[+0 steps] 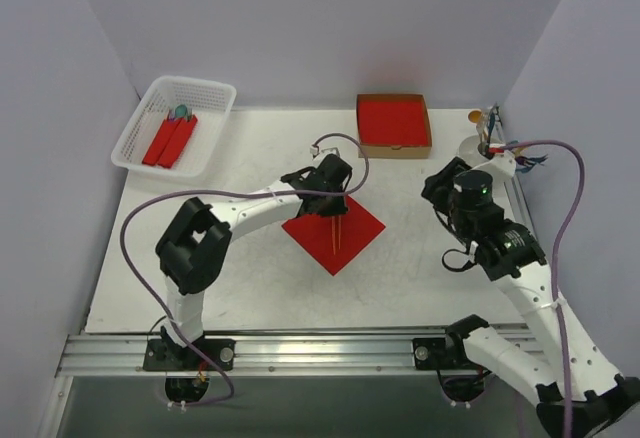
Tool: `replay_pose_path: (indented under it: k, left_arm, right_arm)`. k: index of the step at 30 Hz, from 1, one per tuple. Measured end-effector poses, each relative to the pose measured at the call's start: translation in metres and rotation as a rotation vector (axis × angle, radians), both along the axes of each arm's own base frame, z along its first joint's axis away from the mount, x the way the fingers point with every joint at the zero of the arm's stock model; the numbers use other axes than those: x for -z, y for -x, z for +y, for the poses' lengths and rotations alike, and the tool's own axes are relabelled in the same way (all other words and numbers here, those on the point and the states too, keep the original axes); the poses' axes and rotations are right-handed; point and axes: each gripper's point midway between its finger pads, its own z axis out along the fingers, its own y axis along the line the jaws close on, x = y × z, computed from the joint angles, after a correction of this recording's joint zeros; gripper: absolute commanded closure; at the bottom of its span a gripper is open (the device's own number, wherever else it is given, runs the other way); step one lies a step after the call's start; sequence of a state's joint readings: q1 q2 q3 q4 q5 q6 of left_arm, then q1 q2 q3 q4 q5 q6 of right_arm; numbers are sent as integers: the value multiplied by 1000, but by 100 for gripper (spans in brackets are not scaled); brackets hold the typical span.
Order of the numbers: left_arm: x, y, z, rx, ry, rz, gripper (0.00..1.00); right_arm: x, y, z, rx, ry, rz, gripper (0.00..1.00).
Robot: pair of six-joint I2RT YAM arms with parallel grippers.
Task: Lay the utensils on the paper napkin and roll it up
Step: Pick up the utensils from the container.
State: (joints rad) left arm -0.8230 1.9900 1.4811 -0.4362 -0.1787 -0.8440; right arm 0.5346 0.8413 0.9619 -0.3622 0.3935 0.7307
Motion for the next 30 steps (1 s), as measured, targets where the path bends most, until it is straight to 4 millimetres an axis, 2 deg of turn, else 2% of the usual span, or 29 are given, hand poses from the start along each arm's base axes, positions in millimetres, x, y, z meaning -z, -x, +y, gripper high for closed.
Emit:
replay_pose_path:
  k: [4, 7, 10, 13, 14, 16, 17, 20, 26, 30]
  left_arm:
    - [-44, 6, 8, 17, 71, -85, 69]
    - [-71, 14, 19, 37, 111, -151, 62]
    - [-87, 20, 31, 62, 122, -206, 52]
    - [-93, 24, 43, 106, 118, -263, 48]
    - [-92, 27, 47, 133, 114, -280, 33]
    - [-91, 33, 53, 185, 112, -314, 23]
    - [-89, 37, 57, 208, 111, -324, 13]
    - [-86, 47, 66, 269, 119, -375, 4]
    - [-96, 56, 79, 342, 112, -503, 6]
    - [-98, 61, 91, 359, 101, -577, 6]
  right_arm:
    - [7, -30, -68, 174, -5, 31, 57]
    - [17, -42, -119, 273, -25, 63, 58]
    - [28, -48, -166, 348, -77, 88, 57]
    - [33, -49, -201, 413, -127, 85, 55]
    - [35, -51, -207, 422, -139, 82, 54]
    - [37, -57, -211, 421, -155, 76, 53]
    - [37, -60, -211, 421, -163, 71, 52]
    - [39, -69, -217, 433, -200, 55, 51]
    - [48, -83, -245, 515, -298, 47, 50]
    - [50, -95, -263, 540, -351, 48, 53]
